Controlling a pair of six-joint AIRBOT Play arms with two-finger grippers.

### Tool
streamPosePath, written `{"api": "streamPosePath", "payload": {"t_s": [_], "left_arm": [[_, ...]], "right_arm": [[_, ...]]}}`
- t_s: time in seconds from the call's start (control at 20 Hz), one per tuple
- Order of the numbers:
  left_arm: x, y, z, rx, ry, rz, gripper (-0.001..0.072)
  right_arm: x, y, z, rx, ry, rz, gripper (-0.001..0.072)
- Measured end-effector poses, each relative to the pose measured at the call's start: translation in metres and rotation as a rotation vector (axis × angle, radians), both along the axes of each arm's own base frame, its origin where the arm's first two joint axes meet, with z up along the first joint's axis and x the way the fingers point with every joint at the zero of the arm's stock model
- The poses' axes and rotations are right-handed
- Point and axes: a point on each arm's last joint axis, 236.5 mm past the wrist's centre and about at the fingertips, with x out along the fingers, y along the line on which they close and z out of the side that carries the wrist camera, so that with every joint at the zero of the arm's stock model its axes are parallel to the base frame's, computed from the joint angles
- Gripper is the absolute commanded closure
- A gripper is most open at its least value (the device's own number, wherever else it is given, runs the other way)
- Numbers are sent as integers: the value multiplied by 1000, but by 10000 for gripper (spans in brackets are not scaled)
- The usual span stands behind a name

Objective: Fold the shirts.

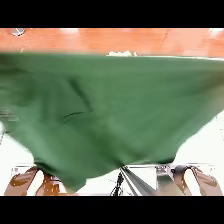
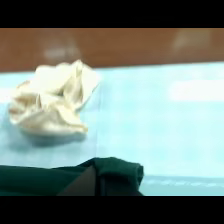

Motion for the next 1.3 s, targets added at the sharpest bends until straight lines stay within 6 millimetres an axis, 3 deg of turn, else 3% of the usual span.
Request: {"api": "streamPosePath", "payload": {"t_s": [0.15,0.35,0.5,0.65,0.8,0.95,1.15,1.3], "left_arm": [[54,-13,-96,-107,162,-45,692],[129,-22,-188,-182,287,-28,692],[176,-24,-231,-224,363,-1,692],[200,-33,-260,-262,463,-15,691],[202,-40,-279,-266,546,-51,692],[186,-43,-289,-220,618,-134,691],[140,-44,-314,-162,789,-253,691],[101,-47,-347,-166,921,-293,691]], "right_arm": [[52,-9,-76,106,148,47,692],[122,-27,-174,259,317,51,692],[162,-39,-233,357,399,23,692],[184,-47,-272,409,460,2,692],[191,-49,-291,430,493,-1,692],[184,-42,-299,442,541,38,691],[156,-37,-316,411,660,93,691],[131,-38,-342,391,768,84,691]]}}
